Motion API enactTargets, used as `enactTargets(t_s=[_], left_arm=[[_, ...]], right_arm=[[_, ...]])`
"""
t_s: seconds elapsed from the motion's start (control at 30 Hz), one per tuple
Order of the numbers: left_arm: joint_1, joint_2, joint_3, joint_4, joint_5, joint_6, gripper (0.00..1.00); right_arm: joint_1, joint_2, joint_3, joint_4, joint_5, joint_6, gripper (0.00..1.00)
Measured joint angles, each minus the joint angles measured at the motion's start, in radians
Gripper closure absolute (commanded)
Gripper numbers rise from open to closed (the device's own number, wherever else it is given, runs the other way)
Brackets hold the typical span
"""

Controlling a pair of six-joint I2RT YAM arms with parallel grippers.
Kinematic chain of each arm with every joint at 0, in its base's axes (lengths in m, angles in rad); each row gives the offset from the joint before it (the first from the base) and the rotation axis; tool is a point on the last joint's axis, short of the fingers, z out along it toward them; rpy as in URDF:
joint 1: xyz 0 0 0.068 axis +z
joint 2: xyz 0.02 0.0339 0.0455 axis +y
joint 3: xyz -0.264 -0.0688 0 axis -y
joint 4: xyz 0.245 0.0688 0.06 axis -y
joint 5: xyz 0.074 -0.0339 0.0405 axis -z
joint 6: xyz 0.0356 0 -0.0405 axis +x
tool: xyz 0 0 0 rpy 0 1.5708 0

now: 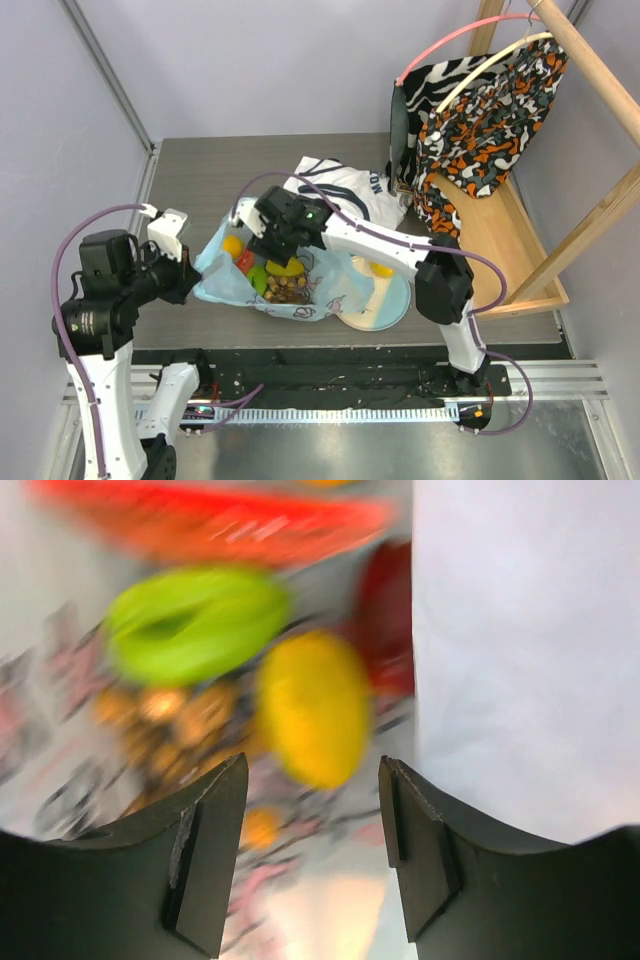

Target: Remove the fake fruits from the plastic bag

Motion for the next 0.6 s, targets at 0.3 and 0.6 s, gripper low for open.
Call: enactTargets(t_s=[0.3,0.6], left_arm=[[0.000,-0.080,-0.006,-0.017,-0.083,0.170,1.00],[0.000,-0.066,-0.022,-0.018,-0.074,0.179,1.00]], right_arm=[[-0.017,0.169,0.135,0.052,0.140,0.003,0.32],[-0.007,0.258,0.200,0.053,0.191,0.002,0.18]])
